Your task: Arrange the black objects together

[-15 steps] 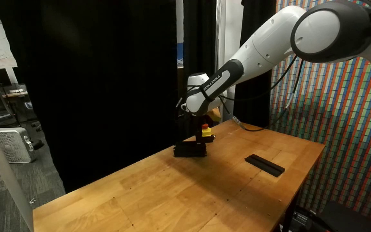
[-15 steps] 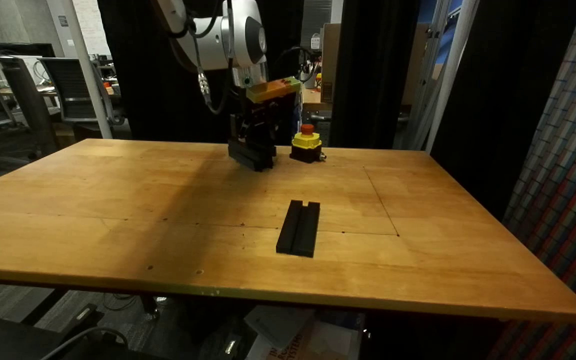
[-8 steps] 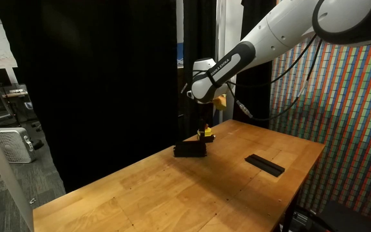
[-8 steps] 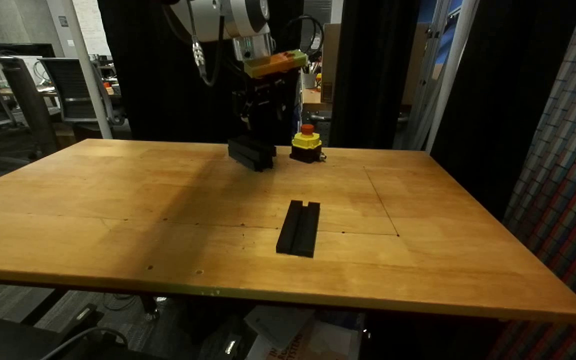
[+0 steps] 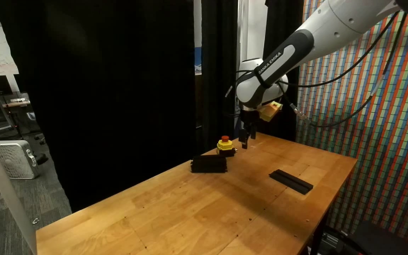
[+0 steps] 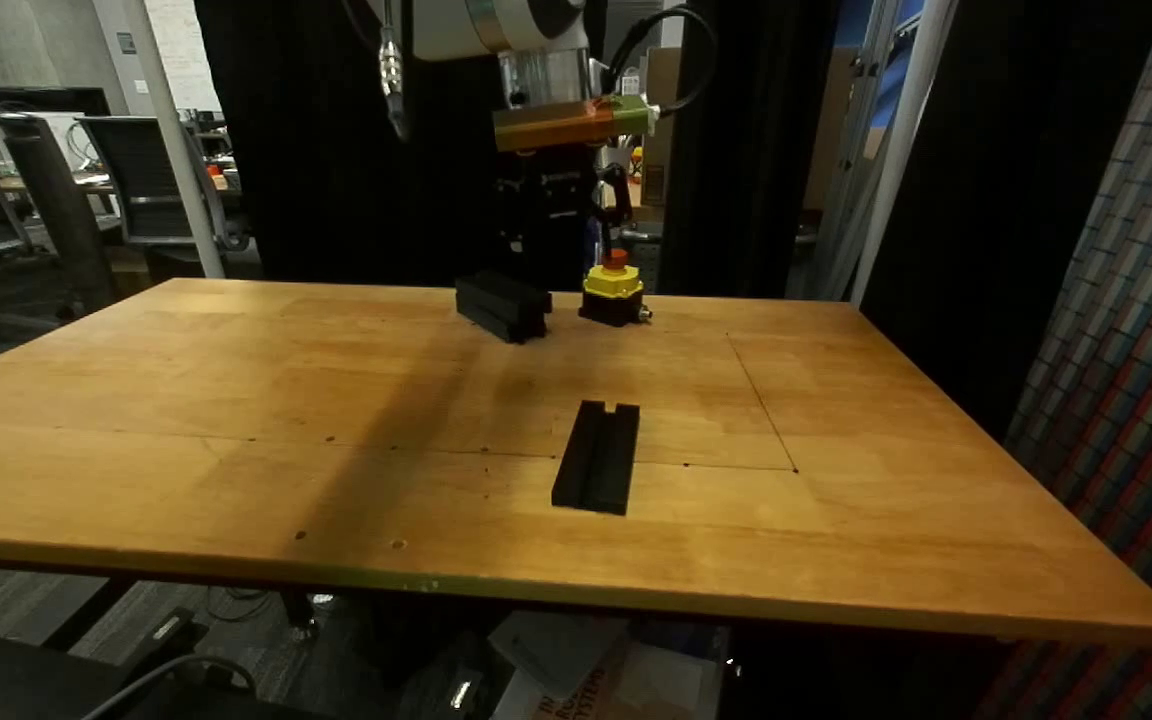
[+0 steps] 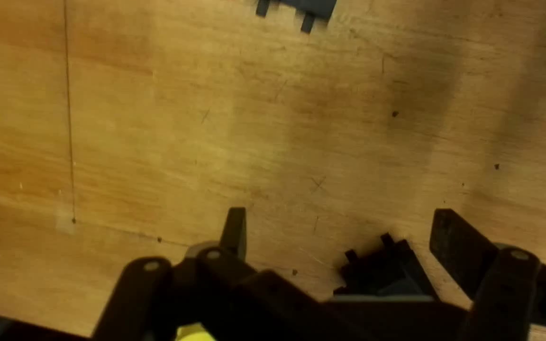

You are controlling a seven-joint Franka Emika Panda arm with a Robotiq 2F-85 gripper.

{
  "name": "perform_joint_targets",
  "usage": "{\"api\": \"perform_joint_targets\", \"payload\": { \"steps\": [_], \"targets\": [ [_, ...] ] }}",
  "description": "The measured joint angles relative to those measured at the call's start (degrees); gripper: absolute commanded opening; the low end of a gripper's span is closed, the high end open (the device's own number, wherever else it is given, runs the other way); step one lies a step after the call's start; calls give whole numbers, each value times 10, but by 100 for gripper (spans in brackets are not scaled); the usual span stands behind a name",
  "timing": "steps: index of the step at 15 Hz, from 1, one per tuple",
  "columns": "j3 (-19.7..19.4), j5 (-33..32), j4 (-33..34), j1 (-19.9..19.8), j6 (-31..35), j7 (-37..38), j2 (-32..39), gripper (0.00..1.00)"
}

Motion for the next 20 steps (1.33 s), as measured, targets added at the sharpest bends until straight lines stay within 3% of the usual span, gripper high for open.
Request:
{"api": "perform_joint_targets", "payload": {
  "steps": [5,11,20],
  "targets": [
    [-20,48,-124,-14,63,83,-56,100],
    [-46,54,-259,-22,162,143,-83,100],
    [-73,42,-321,-37,229,138,-84,100]
  ]
}}
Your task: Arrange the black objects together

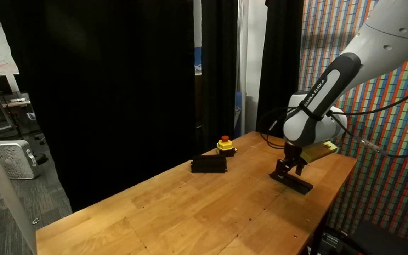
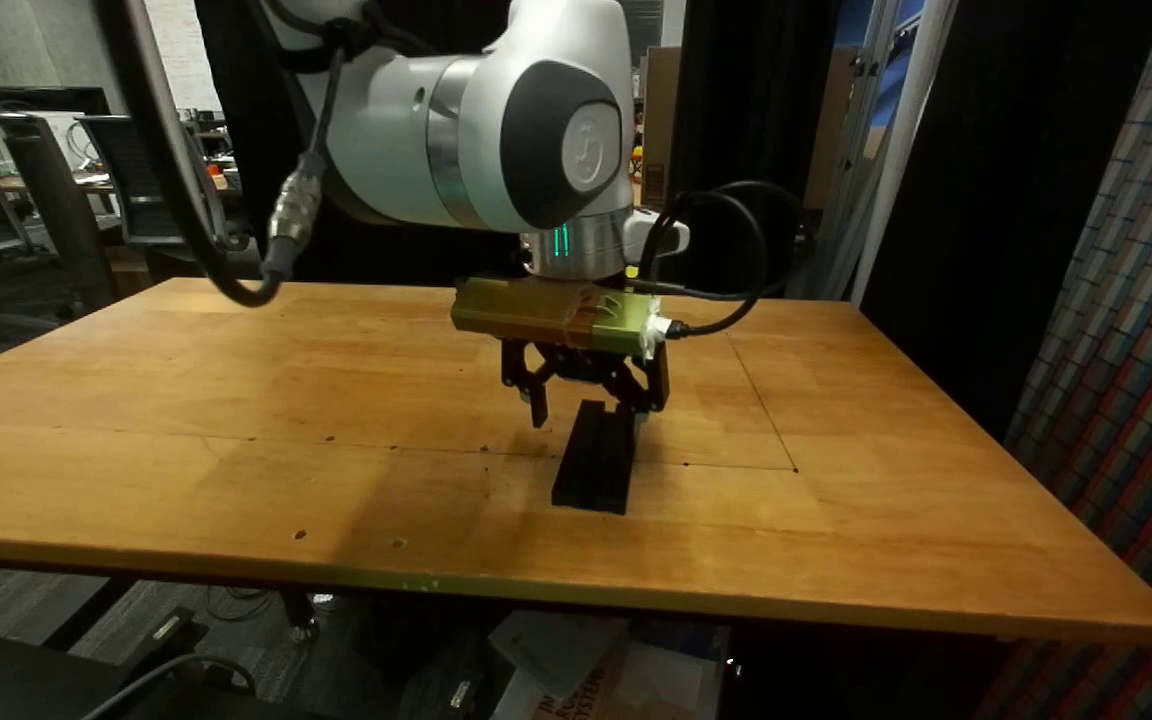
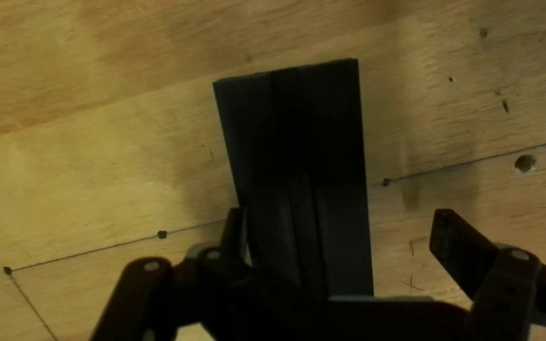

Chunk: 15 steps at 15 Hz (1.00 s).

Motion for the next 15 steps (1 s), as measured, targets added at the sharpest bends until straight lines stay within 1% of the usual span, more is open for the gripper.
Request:
{"api": "perform_joint_targets", "payload": {
  "steps": [8,15],
  "targets": [
    [-1,1,-8,-13,6,-36,1,100],
    [-1,12,-10,-27,13,-83,10,100]
  ]
}}
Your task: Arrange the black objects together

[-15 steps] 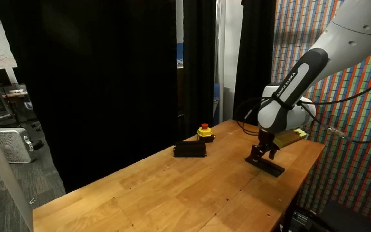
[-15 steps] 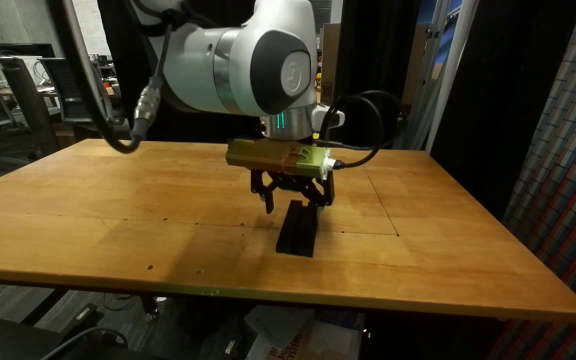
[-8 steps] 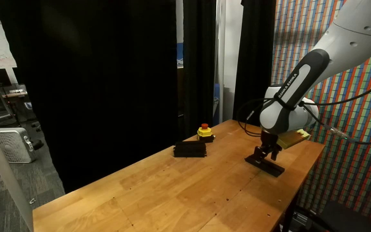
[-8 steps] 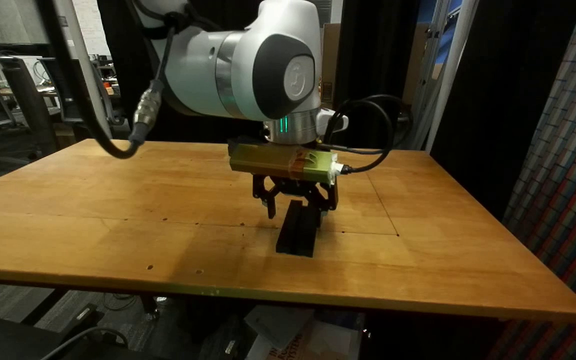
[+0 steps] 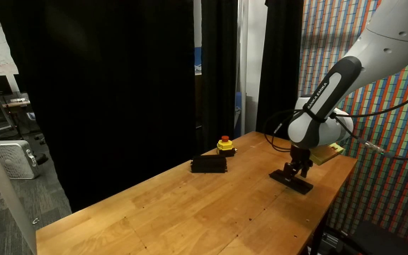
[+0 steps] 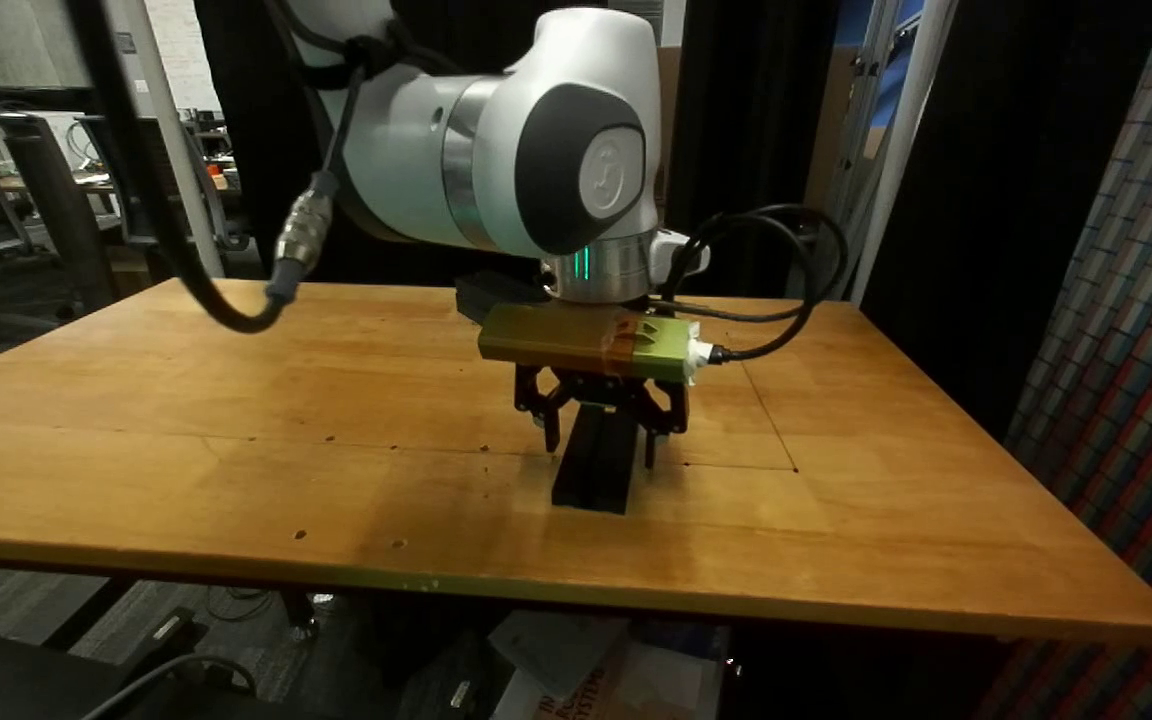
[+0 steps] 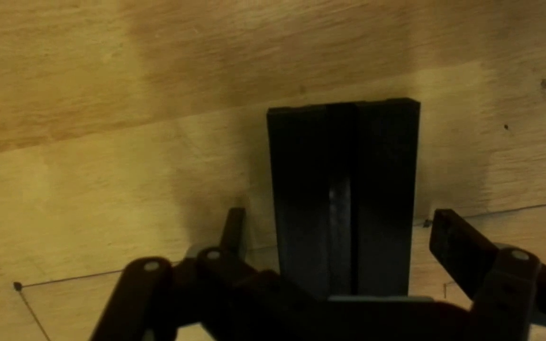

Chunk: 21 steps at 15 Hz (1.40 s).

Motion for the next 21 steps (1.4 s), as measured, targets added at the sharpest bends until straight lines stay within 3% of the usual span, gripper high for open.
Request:
{"api": "perform_joint_targets", "payload": {
  "steps": [9,10,14,16,21],
  "targets": [
    [0,37,0,-13,6,-60,19,100],
    [0,43,1,-14,6,-66,21,83],
    [2,58,4,-18,7,-87,23,50],
    [2,61,5,-20,6,-93,17,45],
    [2,59,15,-19,5,-100,18,45]
  ]
}}
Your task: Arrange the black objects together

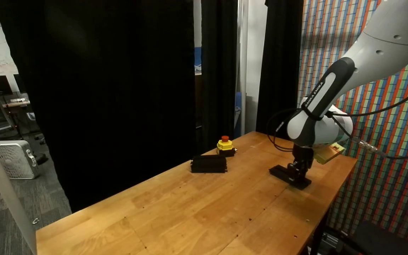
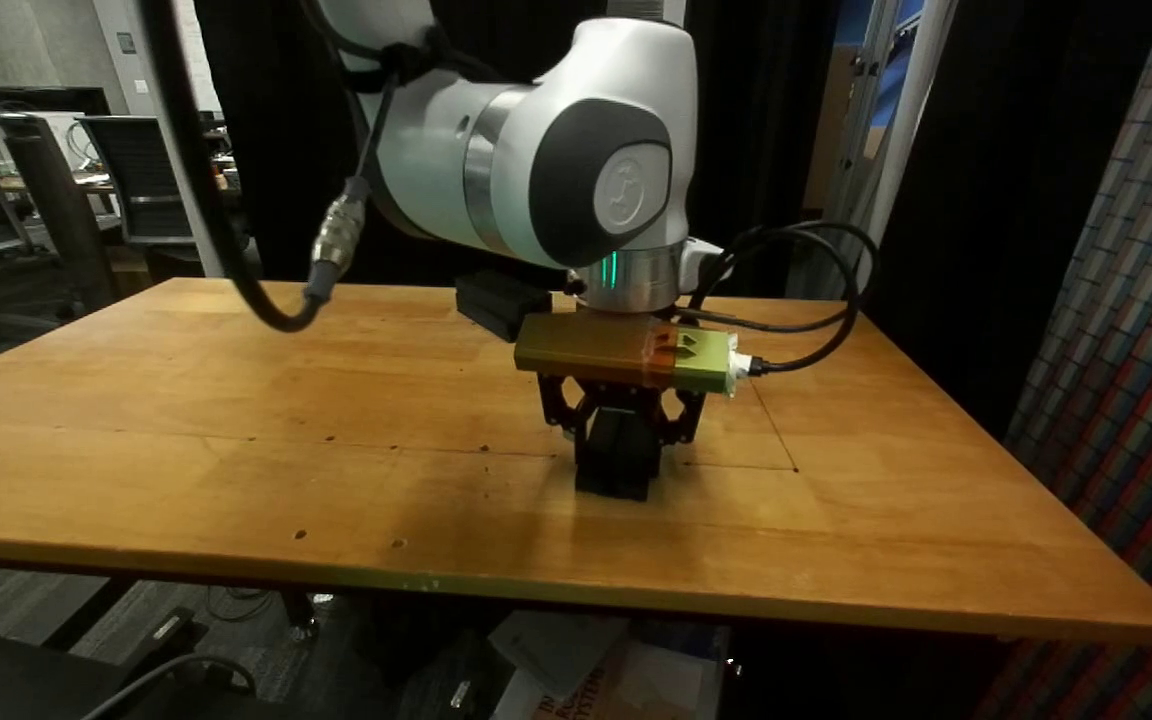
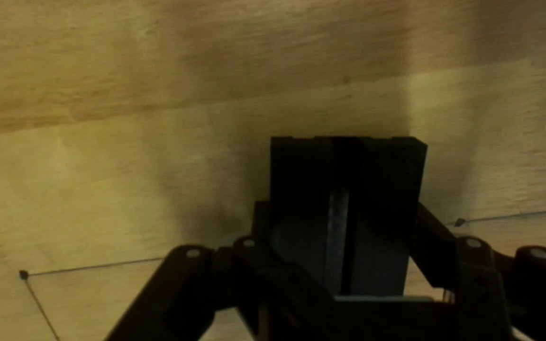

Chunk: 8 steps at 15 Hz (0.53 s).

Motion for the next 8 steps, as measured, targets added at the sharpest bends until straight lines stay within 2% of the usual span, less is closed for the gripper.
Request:
{"api": "perform_joint_targets", "payload": {
  "steps": [4,8],
  "targets": [
    [4,-28,35,7,-18,0,-5,45],
    [16,-54,93,25,-67,-7,-8,45]
  ]
}}
